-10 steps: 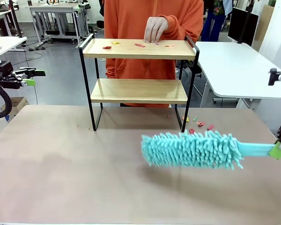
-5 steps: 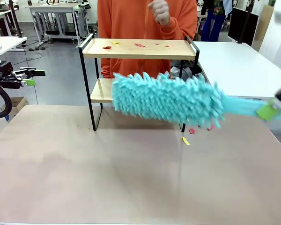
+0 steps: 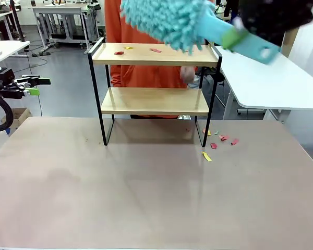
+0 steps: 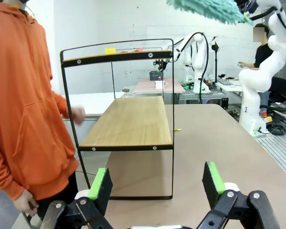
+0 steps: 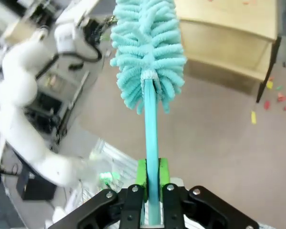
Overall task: Clean the shelf.
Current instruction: Clean the specific section of the Shelf indicated by the human with the Duster.
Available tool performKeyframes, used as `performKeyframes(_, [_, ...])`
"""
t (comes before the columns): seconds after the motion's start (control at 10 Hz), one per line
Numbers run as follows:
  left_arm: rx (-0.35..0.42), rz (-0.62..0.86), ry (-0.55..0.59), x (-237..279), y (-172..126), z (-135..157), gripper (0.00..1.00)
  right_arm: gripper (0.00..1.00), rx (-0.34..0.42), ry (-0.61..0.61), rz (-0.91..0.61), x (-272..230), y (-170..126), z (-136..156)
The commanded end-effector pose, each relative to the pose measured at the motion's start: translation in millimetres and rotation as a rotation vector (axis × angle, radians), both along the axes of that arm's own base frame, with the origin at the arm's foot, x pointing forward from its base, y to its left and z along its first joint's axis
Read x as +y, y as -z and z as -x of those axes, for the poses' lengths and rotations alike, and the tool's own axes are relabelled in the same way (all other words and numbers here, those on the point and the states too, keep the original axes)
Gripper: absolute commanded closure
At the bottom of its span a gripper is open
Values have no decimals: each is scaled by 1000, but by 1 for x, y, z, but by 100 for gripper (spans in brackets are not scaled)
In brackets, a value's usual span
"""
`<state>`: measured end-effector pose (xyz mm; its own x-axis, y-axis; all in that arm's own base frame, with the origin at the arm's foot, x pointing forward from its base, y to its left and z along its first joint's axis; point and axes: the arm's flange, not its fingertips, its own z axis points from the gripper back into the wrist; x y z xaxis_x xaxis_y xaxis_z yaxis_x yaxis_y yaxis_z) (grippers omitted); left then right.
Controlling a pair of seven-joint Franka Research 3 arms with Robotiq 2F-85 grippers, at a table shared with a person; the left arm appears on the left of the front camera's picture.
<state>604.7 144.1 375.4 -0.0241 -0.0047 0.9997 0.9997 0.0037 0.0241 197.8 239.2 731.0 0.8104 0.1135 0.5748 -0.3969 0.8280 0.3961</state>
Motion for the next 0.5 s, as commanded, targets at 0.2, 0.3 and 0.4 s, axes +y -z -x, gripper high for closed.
performKeyframes(0.2, [-16,-3,-2,-1,-2,1,0,87,14,174,-25,74,-19,-62])
performKeyframes(0.3, [-16,-3,-2,-1,-2,1,0,87,20,190,-71,81,-19,-76])
performKeyframes(0.4, [-16,-3,-2,-1,-2,1,0,87,12,229,-153,76,-19,-87])
